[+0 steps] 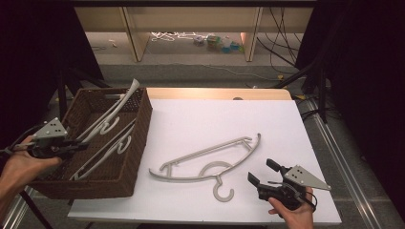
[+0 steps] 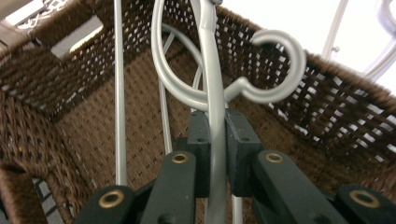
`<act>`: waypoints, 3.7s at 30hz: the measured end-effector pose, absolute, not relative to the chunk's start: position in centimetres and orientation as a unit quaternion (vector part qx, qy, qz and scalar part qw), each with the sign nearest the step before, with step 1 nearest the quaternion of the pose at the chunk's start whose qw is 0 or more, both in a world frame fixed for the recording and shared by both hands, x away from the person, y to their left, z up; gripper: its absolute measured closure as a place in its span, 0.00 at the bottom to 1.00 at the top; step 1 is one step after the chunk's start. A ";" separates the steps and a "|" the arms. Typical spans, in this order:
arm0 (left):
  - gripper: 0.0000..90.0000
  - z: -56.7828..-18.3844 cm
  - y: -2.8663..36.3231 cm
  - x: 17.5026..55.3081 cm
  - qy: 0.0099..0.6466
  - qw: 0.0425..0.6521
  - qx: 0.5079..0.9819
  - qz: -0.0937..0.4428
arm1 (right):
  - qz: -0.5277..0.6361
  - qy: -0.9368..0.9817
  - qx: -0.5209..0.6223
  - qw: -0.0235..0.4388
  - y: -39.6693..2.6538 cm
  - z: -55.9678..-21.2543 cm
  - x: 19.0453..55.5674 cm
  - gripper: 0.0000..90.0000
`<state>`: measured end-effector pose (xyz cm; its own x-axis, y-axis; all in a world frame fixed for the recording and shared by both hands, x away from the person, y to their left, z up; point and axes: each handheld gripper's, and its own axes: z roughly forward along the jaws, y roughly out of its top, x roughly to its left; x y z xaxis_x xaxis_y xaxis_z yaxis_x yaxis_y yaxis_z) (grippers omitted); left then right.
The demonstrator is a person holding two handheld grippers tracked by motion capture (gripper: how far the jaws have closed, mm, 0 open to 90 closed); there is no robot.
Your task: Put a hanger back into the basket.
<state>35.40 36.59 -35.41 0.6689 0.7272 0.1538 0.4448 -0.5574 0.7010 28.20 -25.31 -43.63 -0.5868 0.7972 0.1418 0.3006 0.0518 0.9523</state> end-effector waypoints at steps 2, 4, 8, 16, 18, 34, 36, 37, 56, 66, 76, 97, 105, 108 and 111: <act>0.91 -35.5 37.0 35.5 0.326 0.293 0.872 0.216 | 0.560 0.692 0.398 0.220 -25.4 -43.6 28.2 0.19; 0.91 -35.8 36.9 35.4 0.332 0.293 0.872 0.209 | 0.560 0.692 0.400 0.218 -25.3 -43.6 28.2 0.19; 0.91 -36.5 36.6 35.4 0.326 0.300 0.870 0.216 | 0.567 0.689 0.398 0.214 -25.3 -43.7 28.2 0.19; 0.91 -37.9 35.8 36.2 0.351 0.278 0.874 0.191 | 0.562 0.692 0.399 0.214 -25.3 -43.6 28.2 0.19; 0.91 -38.5 35.5 36.4 0.348 0.272 0.875 0.198 | 0.567 0.690 0.397 0.212 -25.2 -43.7 28.3 0.19; 0.77 -38.5 35.5 37.1 0.373 0.243 0.878 0.173 | 0.569 0.688 0.397 0.214 -25.1 -43.9 28.4 0.19; 0.73 -38.0 35.2 36.7 0.390 0.275 0.858 0.190 | 0.570 0.687 0.397 0.213 -25.1 -43.9 28.4 0.19; 0.71 -37.7 35.0 36.5 0.390 0.282 0.855 0.193 | 0.566 0.690 0.399 0.209 -25.2 -43.7 28.3 0.19; 0.29 -34.4 27.4 32.0 0.403 0.465 0.752 0.235 | 0.567 0.692 0.393 0.212 -25.1 -43.7 28.3 0.18; 0.18 -35.6 23.7 31.3 0.388 0.544 0.712 0.214 | 0.553 0.700 0.398 0.212 -25.2 -43.6 28.2 0.18; 0.18 -37.4 20.6 31.4 0.364 0.562 0.712 0.213 | 0.567 0.691 0.395 0.213 -25.1 -43.7 28.3 0.18; 0.18 -41.9 15.4 29.7 0.318 0.561 0.734 0.216 | 0.571 0.689 0.394 0.211 -25.3 -43.6 28.1 0.17; 0.18 -42.9 13.0 29.1 0.317 0.568 0.735 0.190 | 0.573 0.689 0.389 0.215 -25.4 -43.6 27.9 0.17; 0.18 -43.3 11.6 29.2 0.301 0.554 0.752 0.192 | 0.574 0.688 0.389 0.213 -25.3 -43.6 27.9 0.17; 0.18 -43.6 10.5 29.9 0.298 0.547 0.760 0.187 | 0.580 0.687 0.383 0.211 -25.2 -43.6 27.9 0.17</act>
<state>29.85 10.46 -43.64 0.7531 0.6566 -0.0420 0.2484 -0.2246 0.9423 27.90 -25.23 -43.59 -0.6167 0.7720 0.1541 0.2817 0.0336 0.9589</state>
